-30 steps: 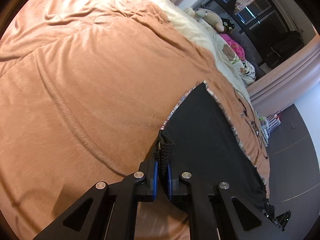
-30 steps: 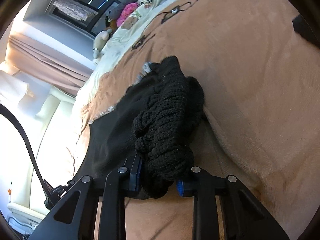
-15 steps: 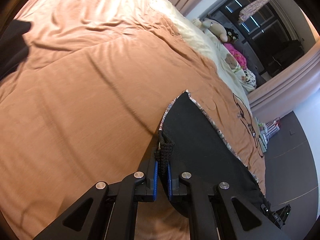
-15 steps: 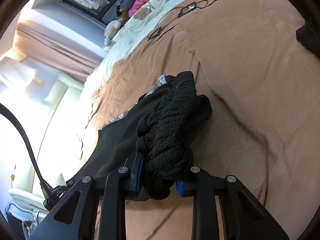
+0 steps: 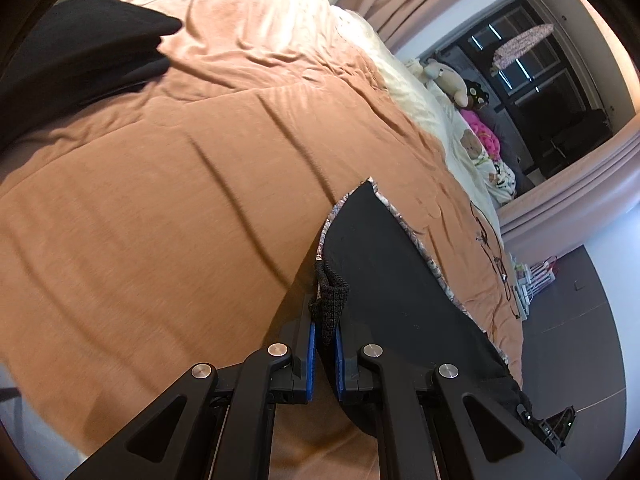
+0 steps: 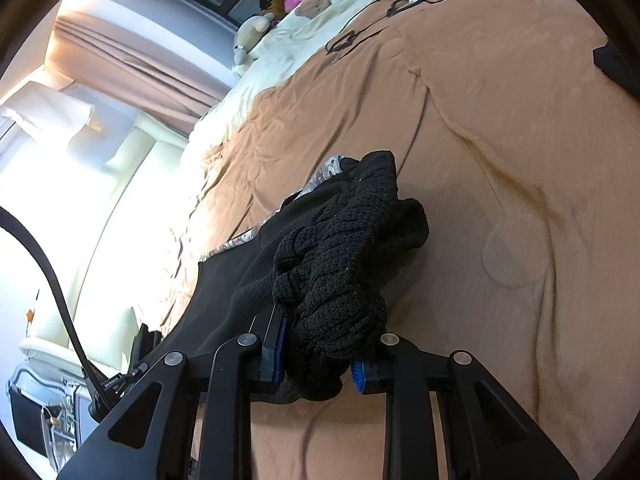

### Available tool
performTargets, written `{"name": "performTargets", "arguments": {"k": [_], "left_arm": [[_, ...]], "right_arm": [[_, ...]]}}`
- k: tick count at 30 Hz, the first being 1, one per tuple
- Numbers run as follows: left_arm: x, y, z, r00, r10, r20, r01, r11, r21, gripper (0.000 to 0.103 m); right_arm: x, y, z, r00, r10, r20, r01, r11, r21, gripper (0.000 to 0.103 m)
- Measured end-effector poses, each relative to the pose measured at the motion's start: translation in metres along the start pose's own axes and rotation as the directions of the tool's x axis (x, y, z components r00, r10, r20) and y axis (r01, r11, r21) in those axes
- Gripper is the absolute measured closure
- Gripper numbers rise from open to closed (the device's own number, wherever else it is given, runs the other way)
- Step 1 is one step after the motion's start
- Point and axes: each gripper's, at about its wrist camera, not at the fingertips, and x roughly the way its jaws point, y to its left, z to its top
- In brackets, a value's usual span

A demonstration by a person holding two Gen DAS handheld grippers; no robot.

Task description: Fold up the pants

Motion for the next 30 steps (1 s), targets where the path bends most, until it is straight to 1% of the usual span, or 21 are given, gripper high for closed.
{"name": "performTargets", "arguments": {"k": [4, 10, 12, 15, 17, 19, 20, 23, 25, 26, 27, 28, 29, 30], "left_arm": [[-0.013, 0.010, -0.009, 1.000, -0.005, 0.008, 0.005, 1.000, -0.016, 0.095], [-0.029, 0.026, -0.025, 1.000, -0.010, 0.009, 0.011, 0.999, -0.044, 0.095], [-0.032, 0.029, -0.030, 1.000, -0.014, 0.009, 0.014, 0.999, -0.047, 0.095], [-0.032, 0.034, -0.037, 1.000, -0.021, -0.001, 0.021, 0.998, -0.062, 0.095], [-0.028, 0.038, -0.040, 1.000, -0.014, -0.010, 0.013, 0.998, -0.063, 0.095], [-0.020, 0.042, -0.040, 0.999, -0.009, -0.031, 0.007, 0.997, -0.072, 0.094], [-0.013, 0.046, -0.040, 0.999, -0.007, -0.054, 0.002, 0.996, -0.086, 0.094], [-0.003, 0.050, -0.042, 0.996, 0.018, -0.091, -0.026, 0.996, -0.087, 0.093], [-0.001, 0.052, -0.044, 0.995, 0.021, -0.097, -0.028, 0.997, -0.075, 0.092], [-0.001, 0.052, -0.044, 0.995, 0.020, -0.100, -0.027, 0.997, -0.071, 0.092], [-0.002, 0.053, -0.045, 0.995, 0.018, -0.102, -0.025, 0.997, -0.071, 0.089], [-0.004, 0.054, -0.045, 0.995, 0.013, -0.103, -0.020, 0.997, -0.070, 0.088], [-0.006, 0.054, -0.045, 0.995, 0.010, -0.099, -0.016, 0.998, -0.066, 0.082], [-0.009, 0.054, -0.045, 0.996, 0.009, -0.092, -0.014, 0.998, -0.059, 0.074]], "right_arm": [[-0.005, -0.001, -0.003, 1.000, 0.015, -0.015, -0.016, 1.000, -0.015, 0.081], [-0.007, -0.002, -0.008, 0.999, 0.012, -0.045, -0.014, 0.999, -0.041, 0.081], [-0.006, -0.001, -0.001, 0.999, 0.007, -0.054, -0.010, 0.999, -0.052, 0.081], [-0.006, 0.000, 0.007, 0.998, -0.008, -0.065, 0.003, 0.997, -0.071, 0.081], [-0.004, 0.001, 0.012, 0.997, -0.021, -0.071, 0.015, 0.997, -0.080, 0.081], [0.001, 0.001, 0.015, 0.995, -0.050, -0.086, 0.043, 0.996, -0.081, 0.081], [0.005, -0.002, 0.017, 0.991, -0.078, -0.106, 0.071, 0.995, -0.068, 0.080], [0.009, -0.004, 0.015, 0.984, -0.116, -0.137, 0.110, 0.993, -0.045, 0.071], [0.004, 0.002, 0.014, 0.982, -0.138, -0.126, 0.130, 0.989, -0.064, 0.062], [0.000, 0.007, 0.015, 0.980, -0.158, -0.121, 0.150, 0.986, -0.075, 0.056], [-0.007, 0.014, 0.013, 0.979, -0.176, -0.101, 0.167, 0.982, -0.090, 0.053], [-0.014, 0.020, 0.012, 0.981, -0.176, -0.077, 0.168, 0.980, -0.106, 0.046], [-0.021, 0.028, 0.009, 0.982, -0.178, -0.058, 0.170, 0.978, -0.122, 0.035], [-0.031, 0.037, 0.005, 0.983, -0.184, -0.028, 0.178, 0.974, -0.143, 0.030]]}}
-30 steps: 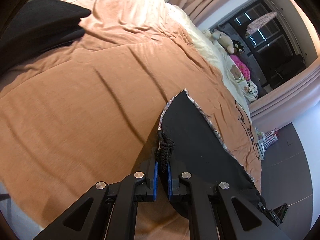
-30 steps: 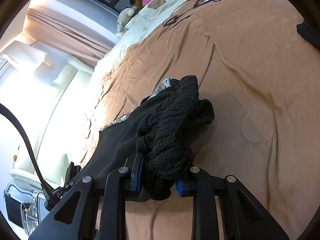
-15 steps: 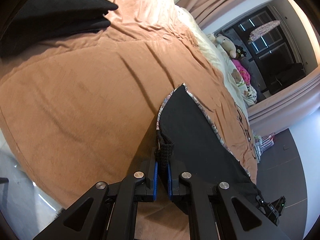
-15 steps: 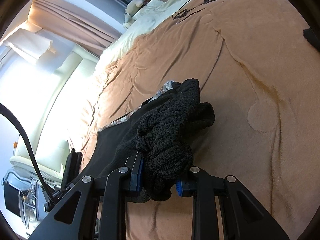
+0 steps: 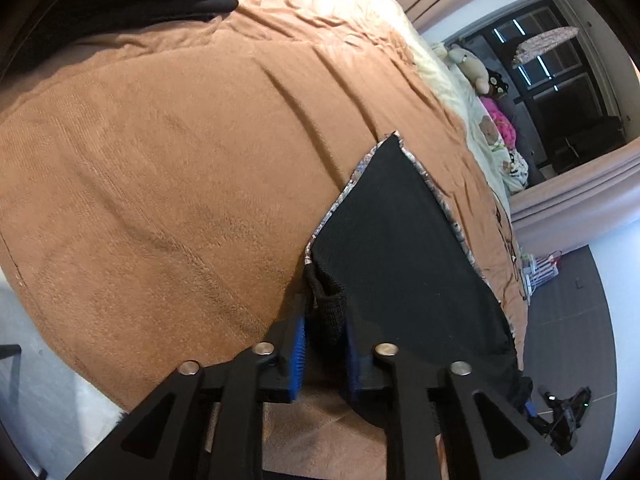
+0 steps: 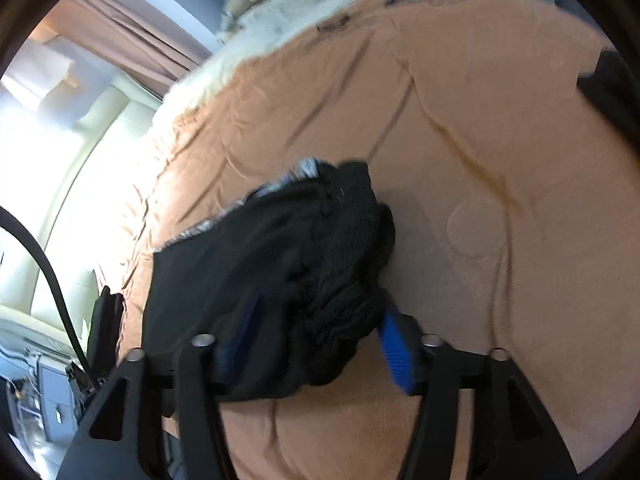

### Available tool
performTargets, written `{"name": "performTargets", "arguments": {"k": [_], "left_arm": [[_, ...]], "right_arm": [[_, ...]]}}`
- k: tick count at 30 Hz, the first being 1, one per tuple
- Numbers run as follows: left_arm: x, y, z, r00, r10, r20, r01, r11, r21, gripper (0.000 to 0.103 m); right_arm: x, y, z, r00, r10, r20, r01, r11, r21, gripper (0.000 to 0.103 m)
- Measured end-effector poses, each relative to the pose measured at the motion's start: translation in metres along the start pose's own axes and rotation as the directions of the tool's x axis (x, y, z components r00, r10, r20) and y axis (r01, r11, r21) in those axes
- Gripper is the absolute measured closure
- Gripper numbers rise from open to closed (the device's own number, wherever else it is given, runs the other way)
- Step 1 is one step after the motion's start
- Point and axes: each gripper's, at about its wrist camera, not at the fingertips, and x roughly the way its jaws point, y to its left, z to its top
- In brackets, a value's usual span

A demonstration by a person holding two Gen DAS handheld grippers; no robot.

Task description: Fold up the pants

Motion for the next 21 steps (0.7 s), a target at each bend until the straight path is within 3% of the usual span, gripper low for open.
{"name": "performTargets", "arguments": {"k": [2, 4, 10, 12, 15, 21], "left_arm": [[-0.007, -0.001, -0.001, 1.000, -0.001, 0.018, 0.000, 1.000, 0.019, 0.066], [-0.011, -0.003, -0.002, 1.000, -0.003, 0.023, 0.002, 1.000, 0.031, 0.063], [-0.028, -0.012, -0.012, 1.000, -0.027, 0.015, 0.026, 0.995, 0.098, 0.060], [-0.037, -0.017, -0.016, 0.999, -0.037, 0.012, 0.035, 0.991, 0.129, 0.051], [-0.053, -0.020, -0.022, 0.999, -0.042, 0.026, 0.037, 0.985, 0.170, 0.047], [-0.078, -0.014, -0.030, 0.998, -0.049, 0.027, 0.043, 0.980, 0.193, 0.045]], "right_arm": [[-0.022, 0.017, -0.006, 0.998, -0.008, 0.062, 0.011, 0.999, -0.051, 0.019], [-0.037, 0.033, -0.015, 0.996, -0.014, 0.092, 0.021, 0.997, -0.079, 0.017], [-0.070, 0.080, -0.053, 0.992, 0.012, 0.129, 0.009, 0.986, -0.164, 0.016], [-0.080, 0.098, -0.067, 0.989, 0.039, 0.141, -0.011, 0.981, -0.192, 0.016], [-0.087, 0.117, -0.091, 0.989, 0.035, 0.146, 0.003, 0.967, -0.254, 0.016], [-0.097, 0.141, -0.130, 0.987, 0.031, 0.158, 0.014, 0.961, -0.276, 0.016]]}}
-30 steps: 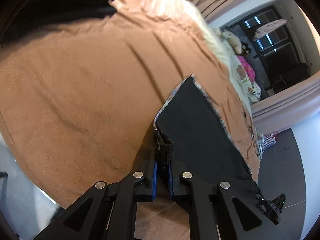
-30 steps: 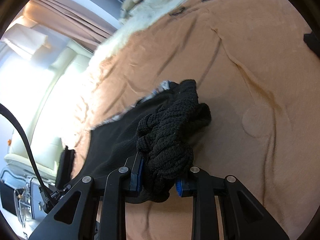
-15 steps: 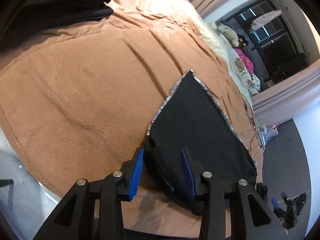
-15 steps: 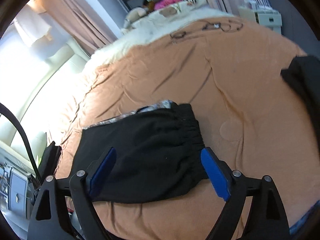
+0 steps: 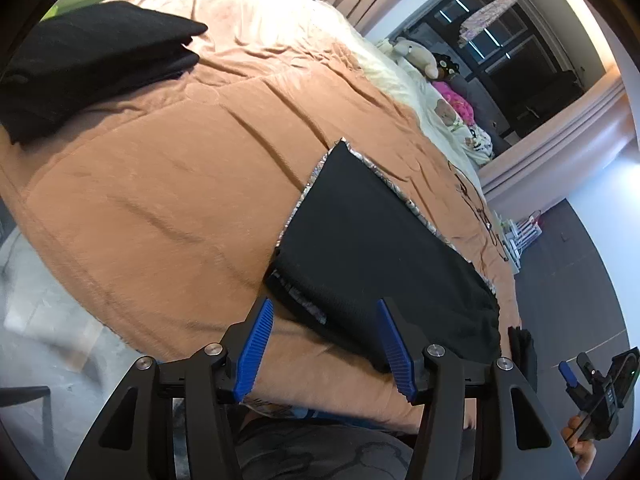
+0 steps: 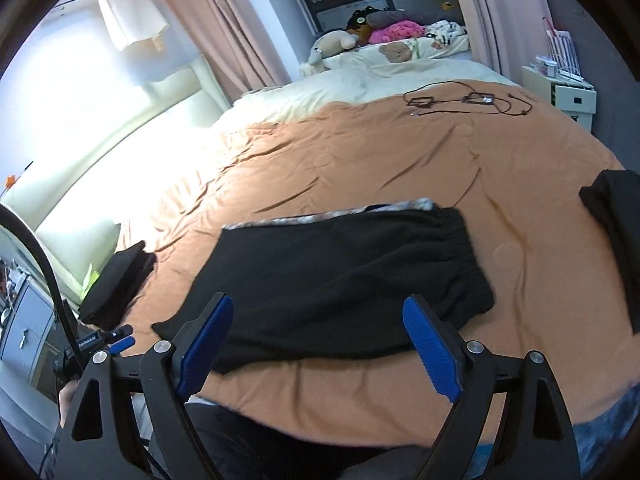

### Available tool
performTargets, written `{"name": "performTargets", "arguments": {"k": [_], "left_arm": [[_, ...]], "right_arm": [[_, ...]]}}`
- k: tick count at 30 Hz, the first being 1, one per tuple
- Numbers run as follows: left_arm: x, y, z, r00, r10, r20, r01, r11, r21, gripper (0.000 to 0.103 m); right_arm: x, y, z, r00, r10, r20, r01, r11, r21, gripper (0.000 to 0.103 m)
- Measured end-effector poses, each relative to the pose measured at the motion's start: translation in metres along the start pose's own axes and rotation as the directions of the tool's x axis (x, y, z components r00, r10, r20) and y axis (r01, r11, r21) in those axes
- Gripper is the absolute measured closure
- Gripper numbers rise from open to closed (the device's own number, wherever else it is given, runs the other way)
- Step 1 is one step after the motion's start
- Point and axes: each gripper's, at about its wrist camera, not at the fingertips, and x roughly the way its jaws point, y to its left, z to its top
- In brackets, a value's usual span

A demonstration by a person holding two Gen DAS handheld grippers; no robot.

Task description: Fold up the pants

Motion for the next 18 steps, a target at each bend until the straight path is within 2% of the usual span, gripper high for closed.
{"name": "performTargets", "arguments": {"k": [3, 7, 11, 15, 18], "left_arm": [[-0.007, 0.003, -0.003, 1.000, -0.006, 0.006, 0.006, 1.000, 0.022, 0.039], [-0.011, 0.006, -0.010, 1.000, -0.008, 0.000, 0.008, 0.999, 0.036, 0.039], [-0.006, 0.012, -0.018, 1.000, -0.010, -0.015, 0.011, 0.999, 0.049, 0.039], [0.000, 0.017, -0.017, 0.999, -0.033, -0.009, 0.033, 0.998, 0.048, 0.039], [0.007, 0.021, -0.015, 0.998, -0.069, -0.007, 0.069, 0.997, 0.033, 0.039]], "right_arm": [[0.003, 0.011, -0.009, 1.000, -0.017, -0.007, 0.017, 1.000, -0.022, 0.016], [0.006, 0.029, -0.021, 0.999, -0.030, -0.020, 0.029, 0.999, -0.033, 0.016], [0.014, 0.057, -0.033, 0.998, -0.039, -0.054, 0.033, 0.993, -0.111, 0.016], [0.030, 0.078, -0.040, 0.996, -0.067, -0.059, 0.057, 0.985, -0.161, 0.016], [0.043, 0.092, -0.047, 0.996, -0.052, -0.072, 0.038, 0.983, -0.178, 0.016]]}}
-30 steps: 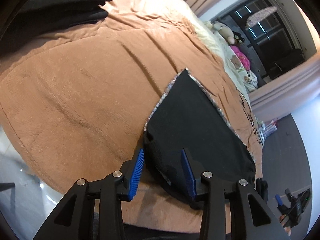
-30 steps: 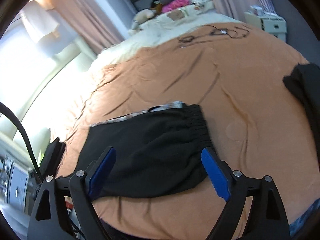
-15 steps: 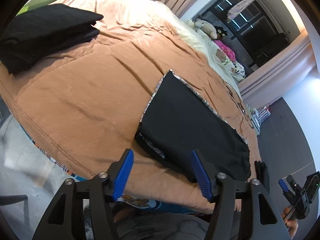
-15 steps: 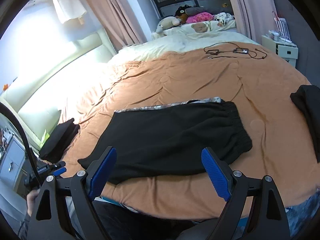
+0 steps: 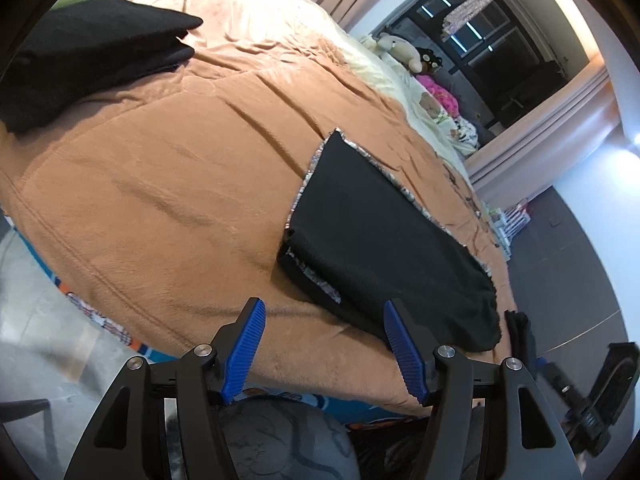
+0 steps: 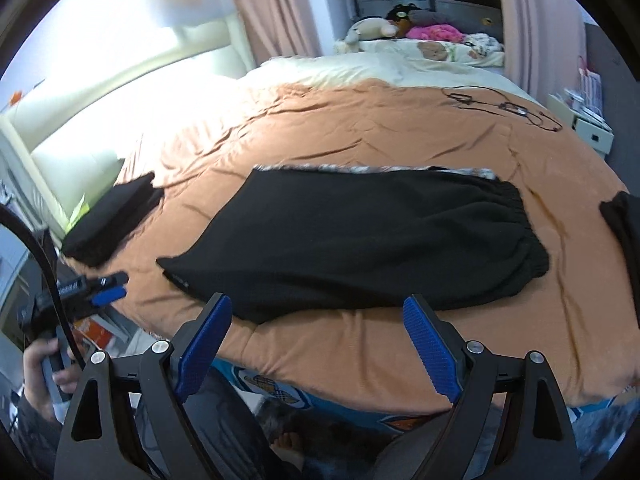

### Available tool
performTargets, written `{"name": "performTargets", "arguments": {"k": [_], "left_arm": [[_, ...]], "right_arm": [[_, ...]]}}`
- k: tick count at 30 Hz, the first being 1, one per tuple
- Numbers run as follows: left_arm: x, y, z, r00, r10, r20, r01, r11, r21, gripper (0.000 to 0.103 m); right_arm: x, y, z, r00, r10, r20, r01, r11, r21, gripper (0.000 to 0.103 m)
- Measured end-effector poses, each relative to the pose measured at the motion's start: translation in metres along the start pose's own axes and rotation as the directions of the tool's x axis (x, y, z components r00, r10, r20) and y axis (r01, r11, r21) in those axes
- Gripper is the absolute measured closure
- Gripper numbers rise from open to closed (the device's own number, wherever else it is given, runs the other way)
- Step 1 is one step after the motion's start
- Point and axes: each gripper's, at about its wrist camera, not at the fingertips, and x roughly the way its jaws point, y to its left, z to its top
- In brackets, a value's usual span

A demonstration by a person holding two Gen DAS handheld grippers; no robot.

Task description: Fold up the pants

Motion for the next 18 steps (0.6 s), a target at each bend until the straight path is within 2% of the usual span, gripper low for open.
{"name": "performTargets", "arguments": {"k": [3, 5, 7, 10, 18], "left_arm": [[0.005, 0.004, -0.002, 1.000, -0.001, 0.001, 0.001, 1.000, -0.005, 0.039], [0.007, 0.008, -0.005, 1.000, -0.007, 0.000, 0.007, 1.000, -0.019, 0.039], [0.007, 0.010, -0.008, 1.000, -0.007, 0.001, 0.007, 1.000, -0.022, 0.039], [0.007, 0.012, -0.010, 1.000, 0.002, 0.003, -0.002, 1.000, -0.010, 0.039], [0.006, 0.021, -0.002, 1.000, -0.002, 0.021, 0.002, 1.000, -0.019, 0.039]], "right_arm": [[0.016, 0.011, -0.006, 1.000, 0.009, -0.011, -0.009, 1.000, -0.007, 0.016], [0.030, 0.017, -0.010, 0.999, 0.031, -0.038, -0.031, 1.000, -0.002, 0.010], [0.044, 0.018, -0.010, 0.998, 0.030, -0.058, -0.030, 1.000, 0.003, 0.010], [0.063, 0.023, -0.014, 0.997, 0.006, -0.083, -0.005, 1.000, 0.011, 0.001], [0.110, 0.051, -0.019, 0.986, -0.077, -0.146, 0.071, 0.996, -0.047, 0.000]]}}
